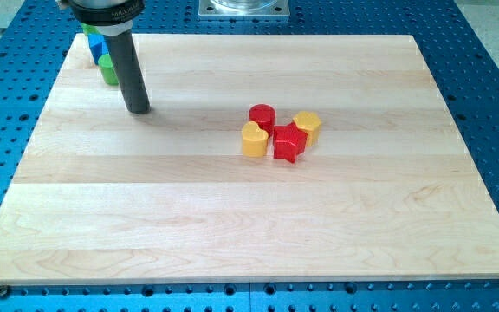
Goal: Separate the blue blocks from each other
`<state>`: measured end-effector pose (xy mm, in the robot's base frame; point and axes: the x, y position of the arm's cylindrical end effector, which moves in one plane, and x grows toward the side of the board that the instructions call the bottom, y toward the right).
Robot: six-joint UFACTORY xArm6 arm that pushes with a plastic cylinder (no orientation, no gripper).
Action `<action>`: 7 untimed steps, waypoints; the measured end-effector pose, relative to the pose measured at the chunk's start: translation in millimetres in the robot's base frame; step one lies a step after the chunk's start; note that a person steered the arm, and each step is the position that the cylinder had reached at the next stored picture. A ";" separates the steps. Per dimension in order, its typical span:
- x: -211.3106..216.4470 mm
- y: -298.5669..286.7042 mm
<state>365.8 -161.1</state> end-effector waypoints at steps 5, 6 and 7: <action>-28.7 -141.2; -30.9 -143.1; -31.2 -143.6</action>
<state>334.6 -304.8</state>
